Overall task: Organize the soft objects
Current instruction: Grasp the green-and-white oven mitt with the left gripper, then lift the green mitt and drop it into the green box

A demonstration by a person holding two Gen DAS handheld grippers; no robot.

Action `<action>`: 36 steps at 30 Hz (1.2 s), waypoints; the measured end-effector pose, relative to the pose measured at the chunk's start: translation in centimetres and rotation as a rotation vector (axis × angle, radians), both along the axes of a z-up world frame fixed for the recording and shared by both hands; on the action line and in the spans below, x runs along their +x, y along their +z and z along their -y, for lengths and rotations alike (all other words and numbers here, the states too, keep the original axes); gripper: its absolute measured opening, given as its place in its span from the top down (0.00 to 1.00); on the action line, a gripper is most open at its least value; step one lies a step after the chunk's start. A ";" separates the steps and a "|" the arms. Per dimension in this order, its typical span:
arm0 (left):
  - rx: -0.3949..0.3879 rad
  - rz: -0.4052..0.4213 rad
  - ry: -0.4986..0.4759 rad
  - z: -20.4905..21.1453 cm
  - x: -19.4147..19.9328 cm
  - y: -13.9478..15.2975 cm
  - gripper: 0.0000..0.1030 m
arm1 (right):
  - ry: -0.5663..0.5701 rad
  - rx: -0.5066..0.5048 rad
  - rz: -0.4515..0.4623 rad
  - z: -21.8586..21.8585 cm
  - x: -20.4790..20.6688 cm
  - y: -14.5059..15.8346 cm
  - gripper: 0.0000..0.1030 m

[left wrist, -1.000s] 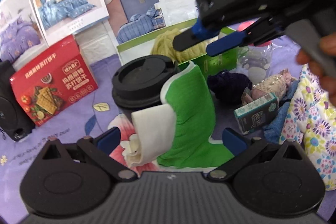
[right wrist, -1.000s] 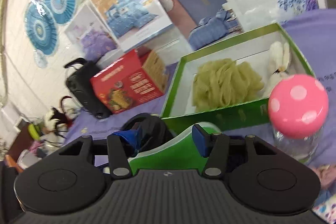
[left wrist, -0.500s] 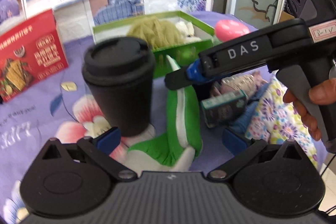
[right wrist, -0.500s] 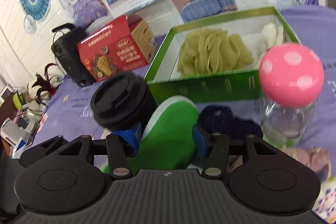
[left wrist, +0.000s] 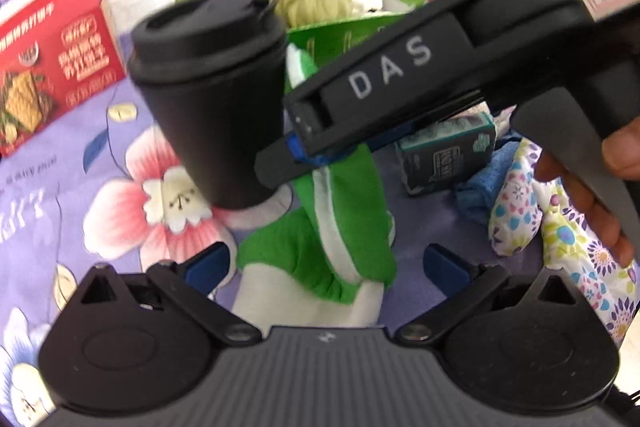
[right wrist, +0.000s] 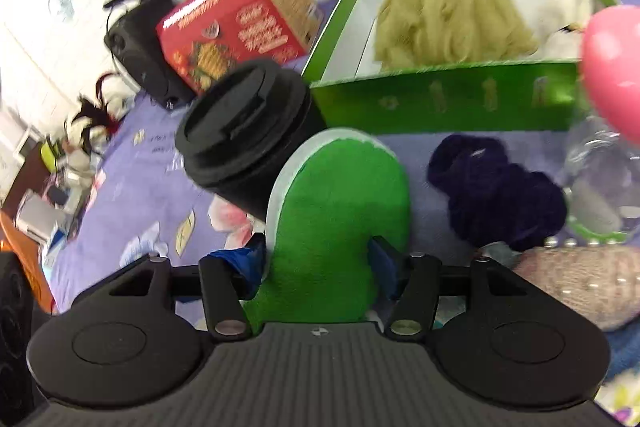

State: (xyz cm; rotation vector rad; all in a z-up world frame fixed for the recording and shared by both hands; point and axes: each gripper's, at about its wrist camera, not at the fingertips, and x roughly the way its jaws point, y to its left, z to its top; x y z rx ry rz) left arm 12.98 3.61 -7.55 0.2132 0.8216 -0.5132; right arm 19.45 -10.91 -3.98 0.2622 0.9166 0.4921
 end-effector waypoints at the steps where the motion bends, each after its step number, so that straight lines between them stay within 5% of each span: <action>1: -0.012 -0.011 0.002 -0.2 0.1 -0.1 0.01 | 0.001 -0.001 0.010 0.0 0.0 -0.2 0.57; 10: -0.035 -0.051 0.055 -1.1 1.2 -0.4 0.30 | 0.030 -0.108 0.090 -0.8 -0.4 -0.7 0.54; 15: -0.037 -0.055 0.087 -1.3 1.1 -0.1 0.36 | 0.024 -0.106 0.123 -0.6 -0.7 -0.9 0.54; 18: -0.062 -0.057 0.112 -1.6 0.5 0.6 0.54 | 0.019 -0.051 0.170 0.6 -1.6 -1.3 0.70; 19: -0.083 -0.061 0.109 -1.8 0.2 1.0 0.76 | 0.014 -0.041 0.178 0.9 -2.1 -1.3 0.78; 29: -0.191 0.023 0.062 -1.0 -2.6 7.4 0.77 | -0.014 0.029 0.332 3.1 -6.3 4.9 0.83; 36: -0.126 0.228 0.041 1.1 3.9 15.5 0.77 | -0.005 -0.011 0.481 2.8 0.8 13.0 0.82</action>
